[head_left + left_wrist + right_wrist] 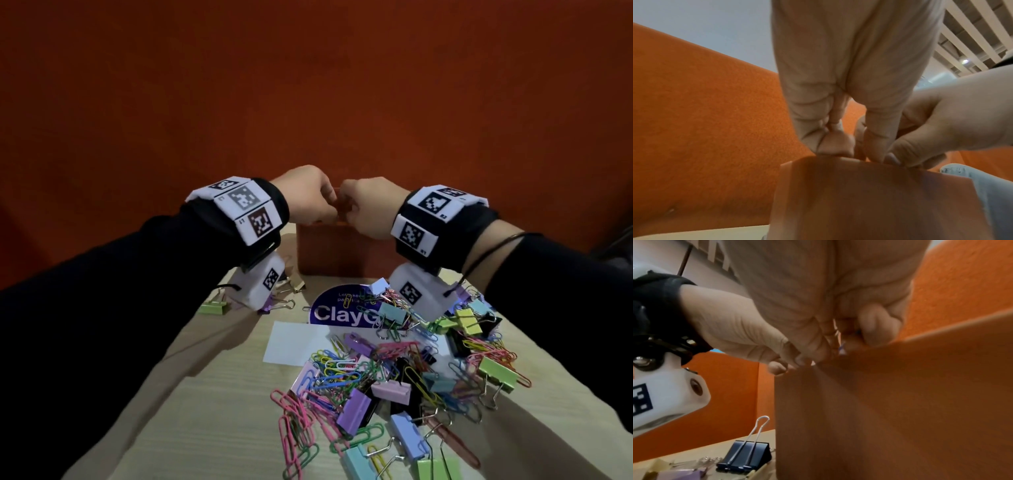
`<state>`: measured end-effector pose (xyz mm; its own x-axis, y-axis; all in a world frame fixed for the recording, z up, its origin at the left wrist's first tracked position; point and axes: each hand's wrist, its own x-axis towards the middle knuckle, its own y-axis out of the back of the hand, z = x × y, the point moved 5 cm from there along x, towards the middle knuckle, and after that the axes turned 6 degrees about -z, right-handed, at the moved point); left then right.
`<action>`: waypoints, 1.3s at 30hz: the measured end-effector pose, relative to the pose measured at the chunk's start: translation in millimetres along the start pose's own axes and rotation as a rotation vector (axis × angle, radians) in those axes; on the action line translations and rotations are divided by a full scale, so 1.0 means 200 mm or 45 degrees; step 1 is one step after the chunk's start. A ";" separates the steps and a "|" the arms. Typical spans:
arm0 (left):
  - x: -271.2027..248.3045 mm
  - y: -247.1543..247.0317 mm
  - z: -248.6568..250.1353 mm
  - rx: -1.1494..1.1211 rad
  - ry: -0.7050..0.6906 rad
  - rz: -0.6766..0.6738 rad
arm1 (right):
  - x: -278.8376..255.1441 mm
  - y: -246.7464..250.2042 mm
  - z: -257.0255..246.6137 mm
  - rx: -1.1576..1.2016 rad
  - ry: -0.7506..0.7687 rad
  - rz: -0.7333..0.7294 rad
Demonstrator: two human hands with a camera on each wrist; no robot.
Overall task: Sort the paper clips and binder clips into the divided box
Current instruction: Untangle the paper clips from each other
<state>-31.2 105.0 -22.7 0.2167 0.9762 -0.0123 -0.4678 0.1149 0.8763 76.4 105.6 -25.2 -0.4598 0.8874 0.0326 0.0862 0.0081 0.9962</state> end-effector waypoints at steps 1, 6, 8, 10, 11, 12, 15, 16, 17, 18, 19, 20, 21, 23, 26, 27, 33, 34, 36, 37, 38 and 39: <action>0.00 0.00 -0.01 -0.022 -0.009 -0.006 | -0.01 0.00 0.01 0.033 0.011 0.025; -0.04 0.00 -0.03 -0.123 -0.067 -0.036 | -0.04 0.00 0.03 0.108 0.063 0.103; -0.06 0.01 -0.02 -0.116 -0.092 -0.012 | -0.05 0.00 0.03 0.127 0.086 0.146; -0.11 0.01 -0.01 -0.002 -0.141 0.115 | -0.09 0.01 0.00 0.135 0.158 0.206; -0.15 0.01 -0.01 0.042 -0.173 0.179 | -0.13 0.01 -0.02 0.125 0.204 0.210; -0.18 0.00 0.00 0.070 -0.201 0.208 | -0.17 0.00 -0.06 0.105 0.253 0.175; -0.26 -0.09 -0.02 0.189 -0.228 0.036 | -0.31 -0.08 -0.16 0.036 0.408 -0.125; -0.27 -0.14 -0.04 0.261 -0.230 -0.075 | -0.34 -0.12 -0.18 0.016 0.434 -0.241; -0.29 -0.19 -0.05 0.332 -0.231 -0.186 | -0.37 -0.16 -0.20 -0.008 0.443 -0.339; -0.29 -0.23 -0.07 0.391 -0.221 -0.281 | -0.39 -0.20 -0.21 -0.035 0.440 -0.417; -0.30 -0.27 -0.09 0.434 -0.204 -0.348 | -0.40 -0.24 -0.21 -0.059 0.432 -0.480; -0.30 -0.30 -0.10 0.460 -0.190 -0.392 | -0.41 -0.27 -0.21 -0.077 0.423 -0.528; -0.30 -0.33 -0.10 0.478 -0.179 -0.425 | -0.41 -0.28 -0.21 -0.088 0.412 -0.559; -0.31 -0.35 -0.09 0.506 -0.178 -0.450 | -0.40 -0.29 -0.20 -0.102 0.388 -0.590; -0.31 -0.36 -0.07 0.545 -0.210 -0.434 | -0.37 -0.26 -0.17 -0.083 0.335 -0.621; -0.31 -0.36 -0.06 0.554 -0.217 -0.429 | -0.35 -0.24 -0.15 -0.068 0.324 -0.588; -0.29 -0.37 -0.07 0.562 -0.166 -0.427 | -0.21 -0.20 -0.09 -0.128 0.270 -0.415; -0.29 -0.37 -0.07 0.553 -0.165 -0.428 | -0.21 -0.22 -0.10 -0.156 0.276 -0.447; -0.29 -0.36 -0.08 0.505 -0.159 -0.434 | -0.20 -0.26 -0.11 -0.193 0.288 -0.507; -0.29 -0.36 -0.08 0.459 -0.147 -0.435 | -0.19 -0.28 -0.11 -0.209 0.295 -0.521; -0.28 -0.35 -0.08 0.412 -0.125 -0.433 | -0.19 -0.29 -0.11 -0.220 0.306 -0.524; -0.28 -0.35 -0.08 0.382 -0.097 -0.435 | -0.19 -0.30 -0.11 -0.228 0.312 -0.523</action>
<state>-25.0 45.2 -91.5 0.3828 0.8741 -0.2991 -0.0921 0.3583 0.9291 69.4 61.4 -85.2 -0.6195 0.6935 -0.3678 -0.2878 0.2353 0.9283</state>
